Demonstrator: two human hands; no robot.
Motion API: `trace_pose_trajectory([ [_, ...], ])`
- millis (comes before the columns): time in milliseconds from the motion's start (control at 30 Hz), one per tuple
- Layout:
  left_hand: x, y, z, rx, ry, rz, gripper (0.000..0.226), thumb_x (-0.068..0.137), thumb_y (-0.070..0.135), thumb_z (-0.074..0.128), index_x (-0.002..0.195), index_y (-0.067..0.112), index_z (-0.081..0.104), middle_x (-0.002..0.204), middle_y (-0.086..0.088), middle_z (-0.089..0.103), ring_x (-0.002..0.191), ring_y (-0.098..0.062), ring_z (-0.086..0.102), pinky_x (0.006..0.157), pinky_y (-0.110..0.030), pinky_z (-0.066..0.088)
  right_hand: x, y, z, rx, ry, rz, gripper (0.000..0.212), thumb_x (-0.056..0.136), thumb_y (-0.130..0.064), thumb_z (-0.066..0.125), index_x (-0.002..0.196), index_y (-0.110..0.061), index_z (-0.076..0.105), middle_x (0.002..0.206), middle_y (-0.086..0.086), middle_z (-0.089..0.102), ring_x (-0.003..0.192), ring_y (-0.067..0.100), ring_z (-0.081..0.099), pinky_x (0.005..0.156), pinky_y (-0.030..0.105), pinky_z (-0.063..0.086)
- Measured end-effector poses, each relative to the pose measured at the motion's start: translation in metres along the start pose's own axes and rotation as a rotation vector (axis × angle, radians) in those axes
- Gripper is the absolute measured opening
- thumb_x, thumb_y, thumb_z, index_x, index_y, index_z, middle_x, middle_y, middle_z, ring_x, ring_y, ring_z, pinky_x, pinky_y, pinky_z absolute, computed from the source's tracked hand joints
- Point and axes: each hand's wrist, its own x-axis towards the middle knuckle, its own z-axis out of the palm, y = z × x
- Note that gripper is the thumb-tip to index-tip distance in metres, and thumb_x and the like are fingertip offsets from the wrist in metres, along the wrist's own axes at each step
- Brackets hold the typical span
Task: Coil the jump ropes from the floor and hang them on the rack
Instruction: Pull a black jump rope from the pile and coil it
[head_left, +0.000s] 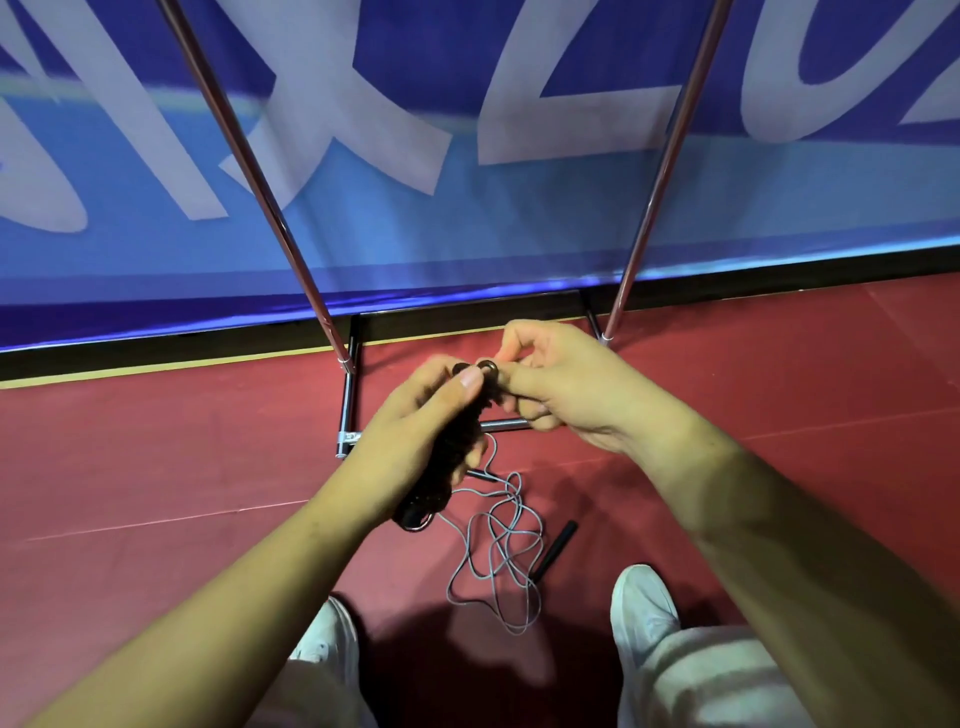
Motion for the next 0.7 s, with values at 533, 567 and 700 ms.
trace_pose_trajectory([
  [533,0.007,0.005,-0.009,-0.160,0.130,-0.064,0.051,0.102,0.049,0.036,0.124,0.004,0.047,0.066,-0.017,0.051,0.044,-0.020,0.042,0.043,-0.024,0.035,-0.001,-0.007,0.001,0.064,0.044,-0.194,0.025,0.090,0.005,0.061,0.115,0.005,0.058,0.075,0.017,0.067,0.052,0.019,0.051,0.050,0.030,0.046],
  [567,0.008,0.004,-0.009,-0.173,0.125,-0.065,0.053,0.101,0.050,0.037,0.125,0.003,0.045,0.067,-0.018,0.051,0.044,-0.021,0.042,0.044,-0.025,0.036,0.000,-0.006,0.003,0.145,0.042,-0.186,0.027,0.091,0.007,0.059,0.118,0.007,0.056,0.076,0.018,0.065,0.054,0.020,0.053,0.053,0.029,0.048],
  [700,0.009,0.001,-0.007,-0.166,0.126,-0.069,0.055,0.101,0.051,0.038,0.128,0.003,0.041,0.068,-0.019,0.051,0.044,-0.022,0.043,0.047,-0.027,0.037,0.006,0.000,0.009,0.047,0.142,-0.195,0.030,0.095,-0.001,0.057,0.125,-0.001,0.057,0.081,0.013,0.060,0.060,0.016,0.054,0.055,0.025,0.051],
])
